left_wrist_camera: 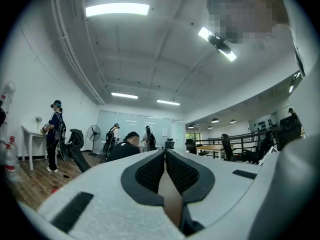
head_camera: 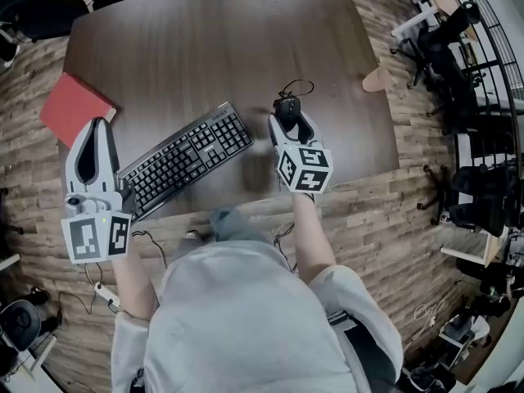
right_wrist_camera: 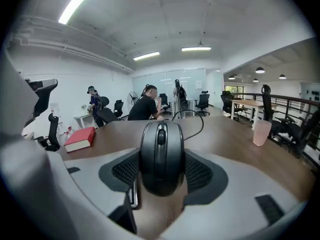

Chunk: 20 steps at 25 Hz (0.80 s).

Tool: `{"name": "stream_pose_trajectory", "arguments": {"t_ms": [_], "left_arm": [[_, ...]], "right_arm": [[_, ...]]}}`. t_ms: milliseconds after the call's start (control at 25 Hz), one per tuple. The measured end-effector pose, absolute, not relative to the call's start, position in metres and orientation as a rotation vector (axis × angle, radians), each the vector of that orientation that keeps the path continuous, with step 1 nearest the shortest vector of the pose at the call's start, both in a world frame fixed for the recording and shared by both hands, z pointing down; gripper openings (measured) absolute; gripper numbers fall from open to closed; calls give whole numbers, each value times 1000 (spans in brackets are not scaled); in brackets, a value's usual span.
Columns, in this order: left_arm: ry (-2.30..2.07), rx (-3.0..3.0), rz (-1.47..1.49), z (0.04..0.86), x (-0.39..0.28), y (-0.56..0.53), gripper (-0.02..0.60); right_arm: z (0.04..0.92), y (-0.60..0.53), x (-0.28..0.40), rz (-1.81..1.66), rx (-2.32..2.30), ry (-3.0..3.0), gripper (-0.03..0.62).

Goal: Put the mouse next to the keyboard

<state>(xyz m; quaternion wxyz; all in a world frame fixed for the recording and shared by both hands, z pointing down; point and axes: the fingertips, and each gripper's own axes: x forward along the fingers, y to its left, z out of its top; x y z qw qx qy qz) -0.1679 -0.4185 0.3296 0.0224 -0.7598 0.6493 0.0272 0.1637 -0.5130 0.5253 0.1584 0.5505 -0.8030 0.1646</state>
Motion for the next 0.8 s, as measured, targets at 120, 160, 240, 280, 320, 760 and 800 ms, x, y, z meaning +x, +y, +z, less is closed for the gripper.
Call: {"name": "stream_pose_trajectory", "arguments": {"t_ms": [120, 160, 240, 280, 320, 760, 800], "left_arm": [[2052, -2329, 64, 334, -171, -421, 18], [2063, -2322, 59, 335, -171, -422, 18], [2083, -2309, 47, 338, -173, -423, 18], [2093, -2303, 41, 339, -174, -424, 18], [2102, -2297, 37, 341, -177, -424, 18], [2191, -2257, 0, 357, -186, -434, 18], [2200, -2252, -3, 358, -188, -434, 18]], "right_arm": [[546, -521, 163, 522, 1528, -2265, 250], [553, -524, 162, 536, 1513, -2255, 250], [563, -528, 160, 558, 1485, -2242, 250], [568, -530, 157, 567, 1471, -2238, 250], [572, -531, 154, 574, 1457, -2234, 250], [623, -544, 130, 693, 1279, -2128, 250], [626, -545, 128, 700, 1269, -2118, 250]]}}
